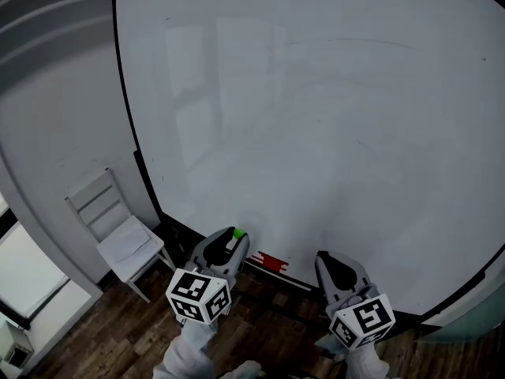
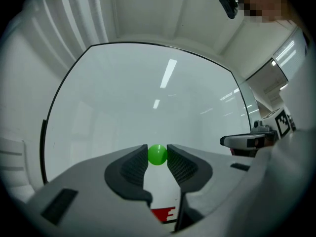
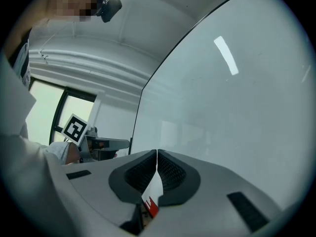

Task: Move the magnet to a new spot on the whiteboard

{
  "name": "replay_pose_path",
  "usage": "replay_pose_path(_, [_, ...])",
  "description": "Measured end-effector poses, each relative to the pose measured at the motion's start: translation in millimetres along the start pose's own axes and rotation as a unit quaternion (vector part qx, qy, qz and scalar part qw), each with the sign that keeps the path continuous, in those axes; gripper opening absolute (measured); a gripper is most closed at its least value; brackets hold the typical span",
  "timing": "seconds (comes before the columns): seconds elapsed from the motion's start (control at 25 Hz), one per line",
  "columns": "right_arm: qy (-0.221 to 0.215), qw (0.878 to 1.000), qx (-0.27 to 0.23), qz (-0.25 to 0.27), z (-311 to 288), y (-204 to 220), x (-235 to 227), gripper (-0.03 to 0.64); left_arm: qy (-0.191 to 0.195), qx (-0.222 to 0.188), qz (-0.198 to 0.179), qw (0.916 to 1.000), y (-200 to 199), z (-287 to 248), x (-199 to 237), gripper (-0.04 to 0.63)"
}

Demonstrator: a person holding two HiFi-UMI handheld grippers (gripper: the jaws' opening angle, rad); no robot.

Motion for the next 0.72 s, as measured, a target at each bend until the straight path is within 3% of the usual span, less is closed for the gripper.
replay_pose_path(0.44, [0.087,0.994,0.052,-0.046,41.5,61.5,-6.8,0.029,0.053,0.048,0.059,0.9957,80.4,15.1,-30.7,0.124])
replay_pose_path(0.72, [0.13,0.988,0.057,-0.062,60.4,84.4,-1.4,0.029,0.098,0.076,0.056,0.9907,110.7,13.5,-42.9,0.124])
Point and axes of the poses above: the fingertips, and each gripper's own axes: z backward along the fingers, x to its left, y out of its underside, the point moved 3 cm from there along z, backward along the fingers
